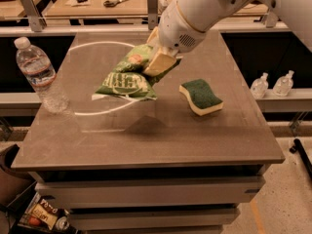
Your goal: Move green jalapeno chip bag near water bottle
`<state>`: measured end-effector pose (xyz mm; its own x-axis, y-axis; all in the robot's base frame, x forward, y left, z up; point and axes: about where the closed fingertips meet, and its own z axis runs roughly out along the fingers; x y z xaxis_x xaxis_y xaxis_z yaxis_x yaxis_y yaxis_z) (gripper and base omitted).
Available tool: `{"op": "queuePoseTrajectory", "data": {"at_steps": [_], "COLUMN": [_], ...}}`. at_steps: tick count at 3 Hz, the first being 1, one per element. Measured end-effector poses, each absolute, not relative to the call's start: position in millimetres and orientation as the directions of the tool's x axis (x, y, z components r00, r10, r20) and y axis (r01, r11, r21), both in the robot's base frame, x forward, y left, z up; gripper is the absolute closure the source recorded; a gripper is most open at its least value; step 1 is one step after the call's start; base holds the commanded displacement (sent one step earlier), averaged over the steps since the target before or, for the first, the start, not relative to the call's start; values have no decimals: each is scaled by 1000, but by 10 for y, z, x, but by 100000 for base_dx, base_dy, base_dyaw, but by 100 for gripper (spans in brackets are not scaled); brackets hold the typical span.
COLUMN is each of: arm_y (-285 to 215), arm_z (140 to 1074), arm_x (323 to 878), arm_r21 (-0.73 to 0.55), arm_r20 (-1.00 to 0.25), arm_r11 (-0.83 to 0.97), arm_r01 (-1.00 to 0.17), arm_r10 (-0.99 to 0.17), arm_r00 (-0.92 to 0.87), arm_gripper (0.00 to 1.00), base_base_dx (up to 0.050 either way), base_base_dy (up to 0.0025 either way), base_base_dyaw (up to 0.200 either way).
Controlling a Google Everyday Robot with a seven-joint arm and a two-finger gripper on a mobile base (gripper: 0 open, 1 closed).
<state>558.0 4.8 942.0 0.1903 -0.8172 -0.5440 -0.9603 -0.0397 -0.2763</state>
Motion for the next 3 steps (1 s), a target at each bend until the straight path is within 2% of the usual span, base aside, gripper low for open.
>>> {"op": "queuePoseTrajectory", "data": {"at_steps": [3], "arm_y": [630], "arm_z": [9412], "arm_x": [5431], "arm_r21": [-265], "arm_r20": [-663], "arm_r11": [-314], "arm_r01": [-912], "arm_r10": [-627], "arm_r00": [409], "arm_gripper": [100], "base_base_dx": [0], "base_base_dy": [0], "base_base_dyaw": [0]}}
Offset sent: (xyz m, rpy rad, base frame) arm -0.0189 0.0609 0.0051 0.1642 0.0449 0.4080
